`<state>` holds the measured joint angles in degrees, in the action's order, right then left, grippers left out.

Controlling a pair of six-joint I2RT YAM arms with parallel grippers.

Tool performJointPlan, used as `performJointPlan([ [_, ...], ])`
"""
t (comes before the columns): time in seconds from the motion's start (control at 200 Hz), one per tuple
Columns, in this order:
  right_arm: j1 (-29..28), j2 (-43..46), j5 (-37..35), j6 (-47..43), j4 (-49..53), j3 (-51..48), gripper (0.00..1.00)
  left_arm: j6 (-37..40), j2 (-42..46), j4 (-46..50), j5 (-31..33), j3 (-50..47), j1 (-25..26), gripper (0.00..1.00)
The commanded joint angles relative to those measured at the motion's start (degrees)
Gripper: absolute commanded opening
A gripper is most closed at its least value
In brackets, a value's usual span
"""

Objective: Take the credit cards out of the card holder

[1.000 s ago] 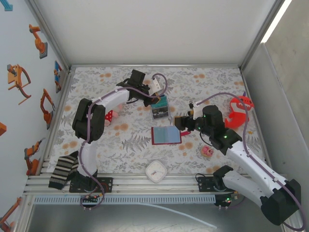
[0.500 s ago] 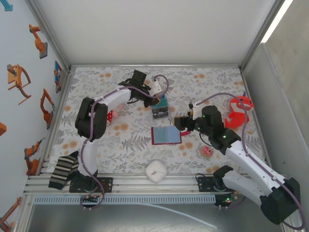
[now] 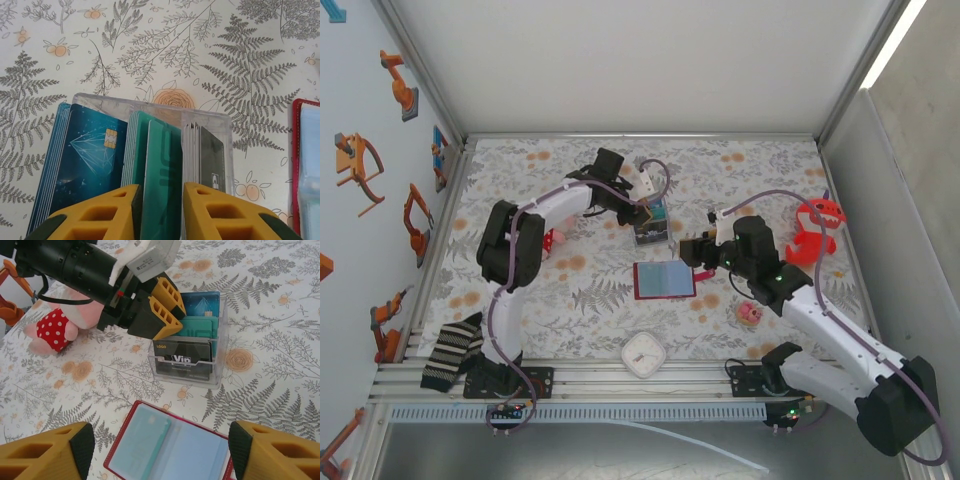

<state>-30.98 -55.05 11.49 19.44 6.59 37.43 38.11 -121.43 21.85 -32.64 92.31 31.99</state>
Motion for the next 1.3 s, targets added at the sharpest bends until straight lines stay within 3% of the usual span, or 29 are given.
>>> performJointPlan([
  [0.0, 0.2, -0.8, 0.1, 1.9, 0.5, 0.8, 0.63, -0.8, 7.4, -1.2, -0.8, -3.0, 0.9, 0.28],
  [0.13, 0.0, -1.7, -1.5, 3.5, 4.4, 1.8, 0.51, -3.4, 14.9, -6.6, 0.9, -9.7, 2.0, 0.30],
  [0.16, 0.0, -1.8, -1.8, 3.8, 4.8, 1.8, 0.49, -4.3, 16.8, -7.9, 1.5, -11.3, 2.3, 0.37],
  [0.255, -1.0, -2.3, -3.0, 5.4, 6.0, 1.5, 0.43, -7.8, 23.0, -12.7, 3.5, -17.3, 2.9, 0.39],
  [0.316, -2.3, -2.8, -4.3, 6.3, 6.7, 1.5, 0.39, -10.1, 27.2, -16.0, 6.0, -21.5, 3.7, 0.53],
  [0.396, -5.2, -3.9, -7.2, 7.0, 8.2, 1.8, 0.37, -13.0, 32.7, -20.0, 10.7, -26.9, 5.3, 0.57],
  [0.636, -14.5, -12.4, -16.1, 9.9, 13.2, 5.4, 0.35, -23.2, 47.6, -27.9, 27.8, -41.4, 10.0, 1.00],
  [0.826, -18.7, -22.3, -16.3, 9.9, 13.3, 10.1, 0.32, -31.5, 58.1, -30.6, 39.7, -49.9, 10.3, 0.97],
  [1.022, -20.3, -32.6, -14.3, 9.5, 12.6, 16.2, 0.32, -37.7, 66.3, -24.1, 55.6, -51.5, 10.0, 0.97],
  [1.292, -20.8, -40.5, -11.7, 9.9, 11.8, 19.8, 0.45, -39.9, 69.6, -18.5, 59.4, -49.6, 8.5, 0.97],
])
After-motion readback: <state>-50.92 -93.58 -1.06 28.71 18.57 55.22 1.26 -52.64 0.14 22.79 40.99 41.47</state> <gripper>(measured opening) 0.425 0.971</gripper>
